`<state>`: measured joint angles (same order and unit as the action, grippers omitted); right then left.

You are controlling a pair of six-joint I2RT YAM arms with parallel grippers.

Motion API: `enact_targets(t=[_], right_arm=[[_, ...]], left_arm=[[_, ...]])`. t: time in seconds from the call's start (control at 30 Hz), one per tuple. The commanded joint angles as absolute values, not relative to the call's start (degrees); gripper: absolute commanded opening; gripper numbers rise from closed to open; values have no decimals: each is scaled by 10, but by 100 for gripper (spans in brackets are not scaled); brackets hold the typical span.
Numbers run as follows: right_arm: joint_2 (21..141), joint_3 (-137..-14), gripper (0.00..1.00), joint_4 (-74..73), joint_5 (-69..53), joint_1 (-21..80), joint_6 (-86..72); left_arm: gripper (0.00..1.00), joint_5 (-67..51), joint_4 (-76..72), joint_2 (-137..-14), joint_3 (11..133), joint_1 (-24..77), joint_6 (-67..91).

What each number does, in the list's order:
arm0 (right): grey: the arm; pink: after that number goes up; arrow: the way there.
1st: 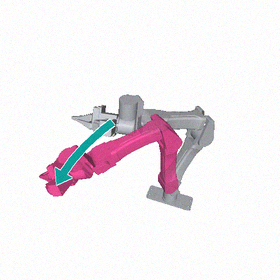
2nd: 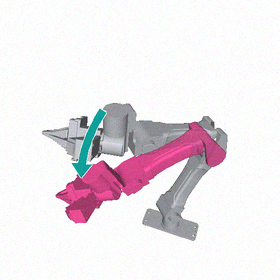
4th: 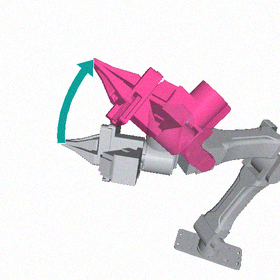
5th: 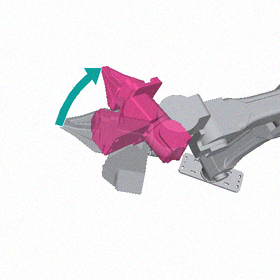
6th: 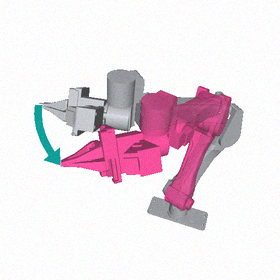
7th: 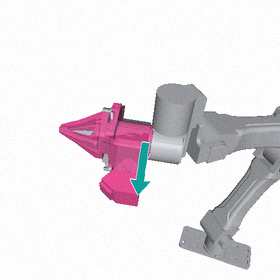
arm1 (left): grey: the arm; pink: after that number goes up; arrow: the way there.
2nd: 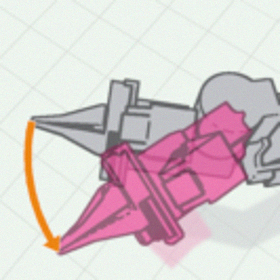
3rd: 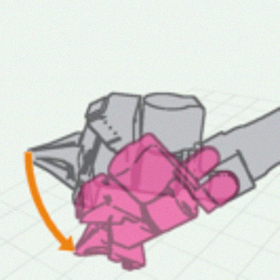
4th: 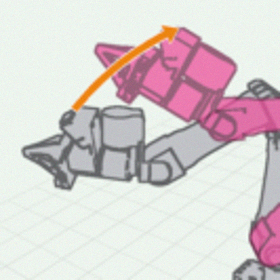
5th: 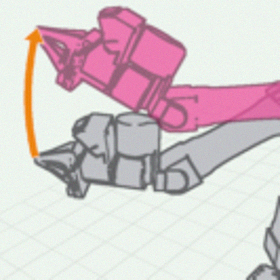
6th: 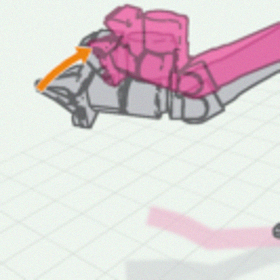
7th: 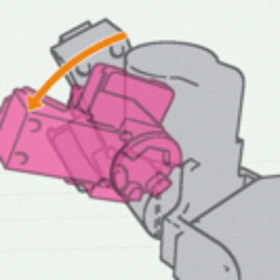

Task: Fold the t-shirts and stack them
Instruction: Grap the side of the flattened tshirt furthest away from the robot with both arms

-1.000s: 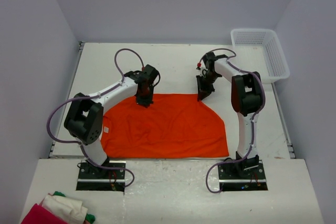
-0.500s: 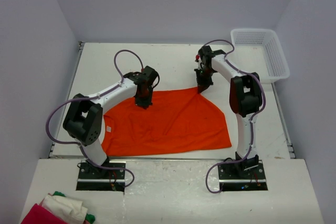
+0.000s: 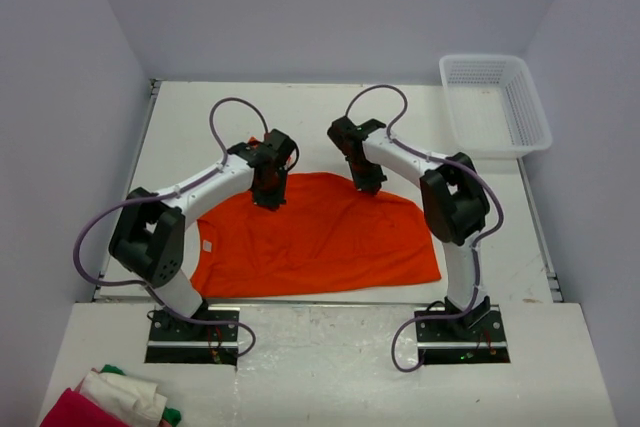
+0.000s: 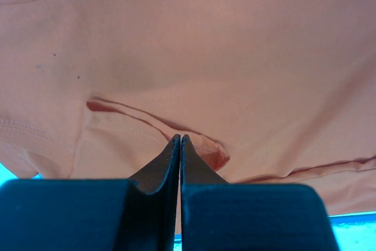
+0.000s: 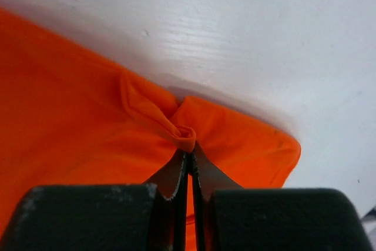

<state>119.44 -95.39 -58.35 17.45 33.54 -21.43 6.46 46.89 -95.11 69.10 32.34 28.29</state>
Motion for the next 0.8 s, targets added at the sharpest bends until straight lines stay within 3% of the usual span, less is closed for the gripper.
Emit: enact_targets(t=[0.0,0.27,0.77], right_arm=[[1169,-925,0,-615,301,359,-298],[1180,-857,0,-635,366,458,-419],[1188,-897,0,-722,435,507,-516]], left_arm=[[0,66,460,-925,683,325,280],[0,63,454,-922,668,325,280],[0,114,446,-979,669,316,300]])
